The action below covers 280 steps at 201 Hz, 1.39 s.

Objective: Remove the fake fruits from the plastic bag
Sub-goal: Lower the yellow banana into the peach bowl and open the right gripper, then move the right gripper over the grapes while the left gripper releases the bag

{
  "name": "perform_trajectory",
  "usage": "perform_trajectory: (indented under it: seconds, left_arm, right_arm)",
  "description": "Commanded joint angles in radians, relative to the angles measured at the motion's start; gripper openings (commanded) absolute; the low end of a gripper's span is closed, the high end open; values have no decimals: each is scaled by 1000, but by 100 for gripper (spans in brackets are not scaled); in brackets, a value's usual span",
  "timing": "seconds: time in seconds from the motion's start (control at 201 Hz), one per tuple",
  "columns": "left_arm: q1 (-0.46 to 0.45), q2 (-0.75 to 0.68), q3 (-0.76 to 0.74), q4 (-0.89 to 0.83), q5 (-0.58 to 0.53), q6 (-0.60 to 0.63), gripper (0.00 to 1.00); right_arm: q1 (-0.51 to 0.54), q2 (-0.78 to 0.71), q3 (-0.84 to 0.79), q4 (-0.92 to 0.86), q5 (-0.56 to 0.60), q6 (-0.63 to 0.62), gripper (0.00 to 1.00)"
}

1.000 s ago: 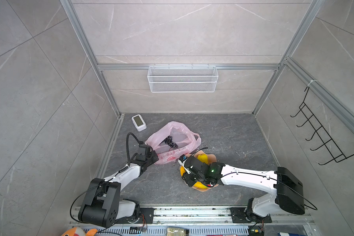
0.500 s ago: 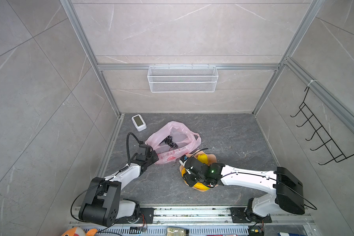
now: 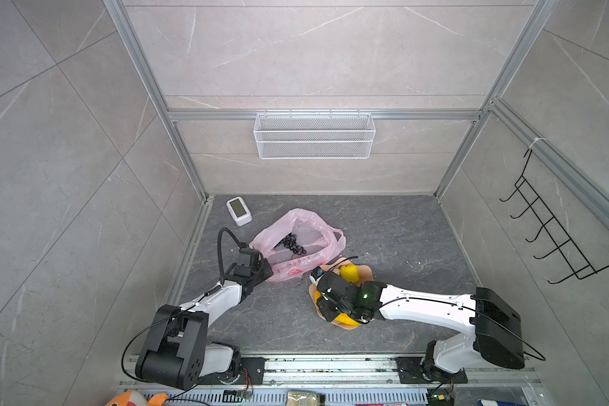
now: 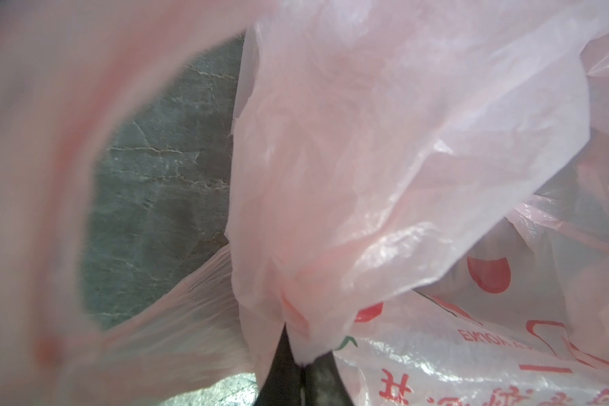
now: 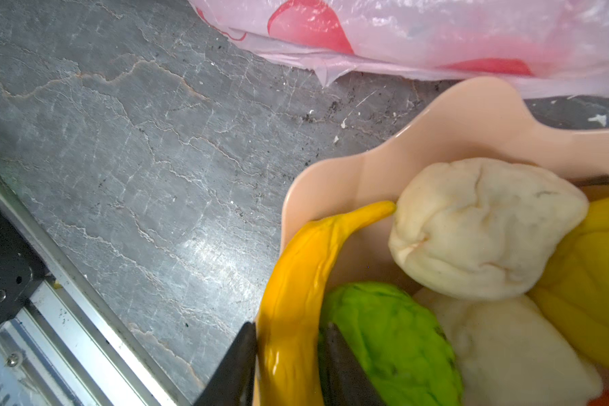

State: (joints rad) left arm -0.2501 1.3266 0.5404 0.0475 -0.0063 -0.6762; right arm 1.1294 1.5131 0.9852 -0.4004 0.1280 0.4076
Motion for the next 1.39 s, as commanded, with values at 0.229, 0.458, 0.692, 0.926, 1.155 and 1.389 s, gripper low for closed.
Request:
perform_trajectory:
  seconds: [0.229, 0.458, 0.692, 0.926, 1.155, 1.389]
  left_arm:
    - [0, -2, 29, 20, -3, 26, 0]
    - [0, -78, 21, -41, -73, 34, 0]
    - [-24, -114, 12, -126, -54, -28, 6]
    - [-107, -213, 140, -440, -245, -46, 43]
    - [-132, -209, 310, -571, -397, 10, 74]
    - [-141, 106, 473, -535, -453, 177, 86]
  right_arm:
    - [14, -54, -8, -39, 42, -15, 45]
    - [5, -120, 43, -46, 163, -19, 54]
    - [-76, -41, 177, 17, 163, -18, 54]
    - [-220, 96, 267, 158, 3, 117, 54]
    - [-270, 277, 423, 182, -67, 88, 56]
    - [-341, 443, 566, 178, -167, 7, 58]
